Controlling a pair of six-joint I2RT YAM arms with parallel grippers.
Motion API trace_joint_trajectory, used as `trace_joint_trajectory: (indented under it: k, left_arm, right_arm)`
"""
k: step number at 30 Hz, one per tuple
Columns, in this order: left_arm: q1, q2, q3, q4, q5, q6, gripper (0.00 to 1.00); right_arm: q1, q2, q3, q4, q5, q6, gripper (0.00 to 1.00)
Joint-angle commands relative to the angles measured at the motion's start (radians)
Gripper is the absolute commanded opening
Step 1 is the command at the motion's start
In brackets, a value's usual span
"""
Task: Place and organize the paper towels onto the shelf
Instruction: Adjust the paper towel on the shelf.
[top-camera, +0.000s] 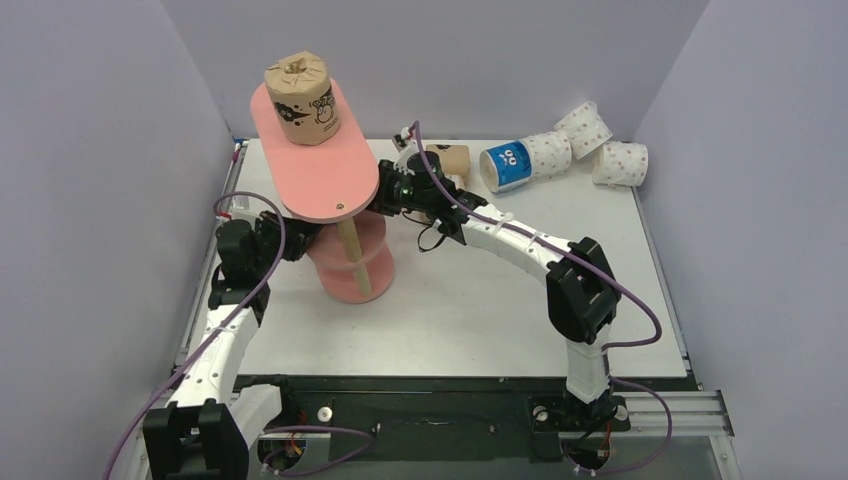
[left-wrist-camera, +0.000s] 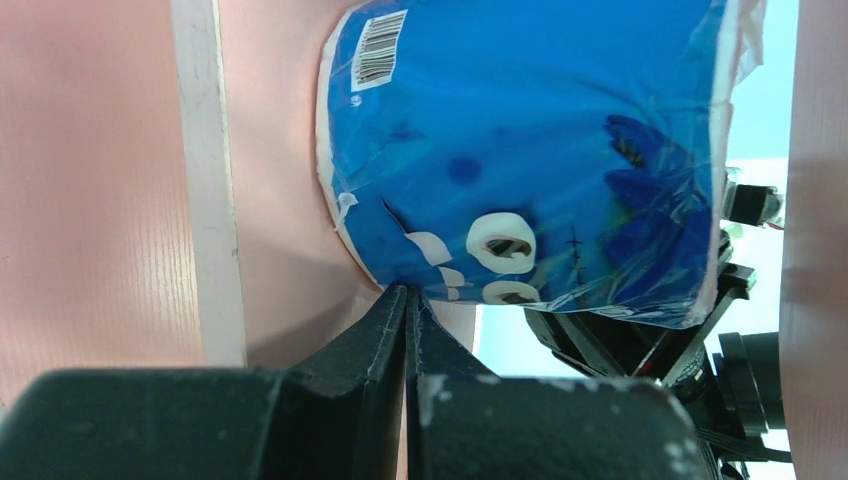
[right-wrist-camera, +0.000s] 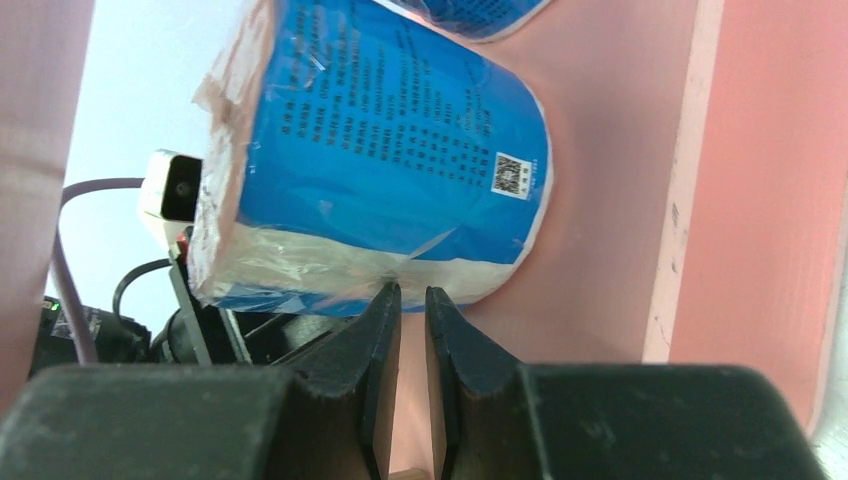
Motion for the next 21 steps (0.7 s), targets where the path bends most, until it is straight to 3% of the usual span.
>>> trace_joint_trajectory:
  k: [1, 21]
  left_arm:
    - [0.002, 0.027, 0.062, 0.084, -0.006, 0.02, 0.0]
    - [0.003, 0.126, 0.103, 0.127, -0.001, 0.012, 0.0]
  right_arm:
    - [-0.004, 0.021, 0.062, 0.039, -0.017, 0.009, 0.13]
    - [-0.016, 0.075, 0.137, 0.025, -0.014, 0.025, 0.13]
